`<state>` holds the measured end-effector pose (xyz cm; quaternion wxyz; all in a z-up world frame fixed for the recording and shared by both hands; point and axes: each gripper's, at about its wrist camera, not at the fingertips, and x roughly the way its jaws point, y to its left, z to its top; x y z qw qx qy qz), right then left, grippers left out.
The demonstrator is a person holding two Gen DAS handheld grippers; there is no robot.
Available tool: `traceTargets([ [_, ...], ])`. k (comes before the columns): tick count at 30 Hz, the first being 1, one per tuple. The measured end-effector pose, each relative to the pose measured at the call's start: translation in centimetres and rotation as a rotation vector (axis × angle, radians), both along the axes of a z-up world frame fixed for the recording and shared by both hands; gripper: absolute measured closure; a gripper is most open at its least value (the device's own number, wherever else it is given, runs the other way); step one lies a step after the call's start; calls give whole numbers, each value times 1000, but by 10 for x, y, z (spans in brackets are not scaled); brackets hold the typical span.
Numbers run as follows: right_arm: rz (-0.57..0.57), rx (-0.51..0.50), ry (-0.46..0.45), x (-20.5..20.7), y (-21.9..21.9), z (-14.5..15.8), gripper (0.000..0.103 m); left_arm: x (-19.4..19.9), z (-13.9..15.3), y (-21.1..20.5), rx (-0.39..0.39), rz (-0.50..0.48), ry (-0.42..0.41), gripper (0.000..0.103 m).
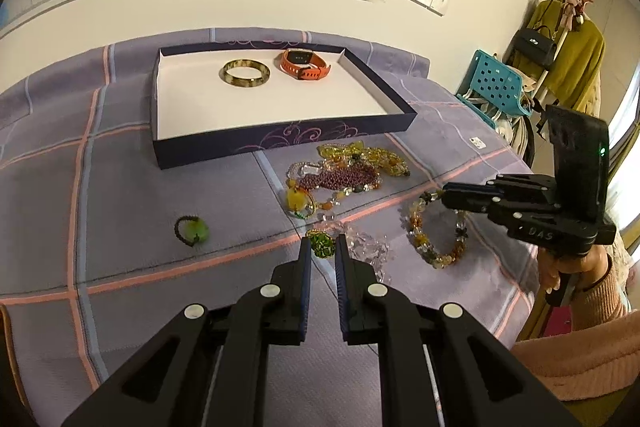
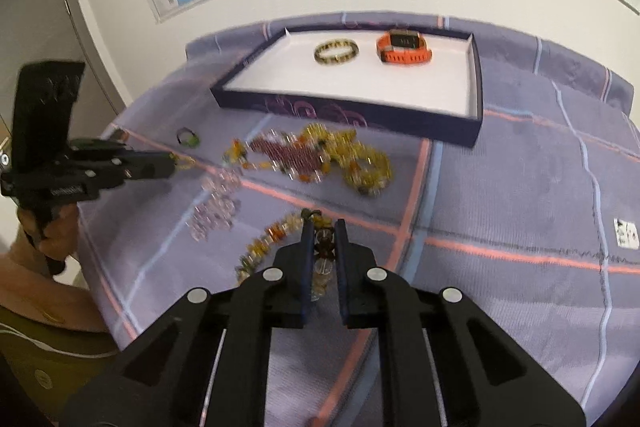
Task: Organize jewelry
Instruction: 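Carry ring and beaded bracelet into the box lid and release them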
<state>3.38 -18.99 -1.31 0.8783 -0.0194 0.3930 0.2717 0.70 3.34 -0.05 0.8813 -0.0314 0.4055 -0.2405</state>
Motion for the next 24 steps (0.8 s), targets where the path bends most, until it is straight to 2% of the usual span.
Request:
traceTargets([
  [12, 17, 45, -109, 16, 8, 47, 93, 22, 24, -1, 25, 19, -72, 93],
  [24, -17, 91, -169, 77, 7, 79, 93, 80, 48, -2, 52, 59, -111, 93],
])
